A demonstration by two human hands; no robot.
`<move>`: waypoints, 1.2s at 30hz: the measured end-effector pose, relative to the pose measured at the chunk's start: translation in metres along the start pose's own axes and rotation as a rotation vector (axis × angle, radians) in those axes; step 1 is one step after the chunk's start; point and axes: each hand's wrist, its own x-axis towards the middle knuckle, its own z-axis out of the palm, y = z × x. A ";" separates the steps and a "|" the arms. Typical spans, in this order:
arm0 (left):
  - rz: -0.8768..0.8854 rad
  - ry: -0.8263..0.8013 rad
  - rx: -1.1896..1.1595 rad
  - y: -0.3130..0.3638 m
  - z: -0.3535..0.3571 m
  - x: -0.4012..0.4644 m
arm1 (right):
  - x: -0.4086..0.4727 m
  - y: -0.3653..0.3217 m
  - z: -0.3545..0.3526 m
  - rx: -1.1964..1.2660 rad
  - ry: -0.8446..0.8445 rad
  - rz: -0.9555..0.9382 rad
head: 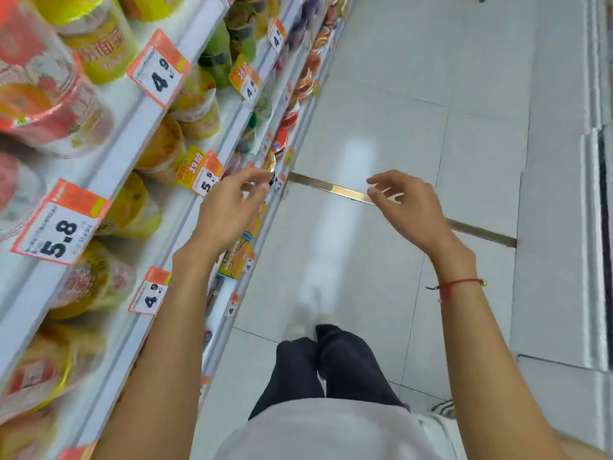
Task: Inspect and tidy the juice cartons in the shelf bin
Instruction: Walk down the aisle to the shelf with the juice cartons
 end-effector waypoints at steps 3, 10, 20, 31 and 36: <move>-0.009 -0.027 -0.053 0.013 0.010 0.022 | 0.012 0.009 -0.013 -0.002 0.039 0.031; -0.014 -0.118 0.021 0.044 0.044 0.099 | 0.077 0.035 -0.054 0.002 0.082 0.086; -0.027 -0.146 0.016 0.114 0.099 0.239 | 0.213 0.084 -0.129 -0.007 0.061 0.126; 0.040 -0.204 0.032 0.146 0.163 0.457 | 0.397 0.143 -0.180 -0.015 0.041 0.224; 0.054 -0.249 0.021 0.166 0.184 0.577 | 0.510 0.148 -0.215 0.011 0.084 0.250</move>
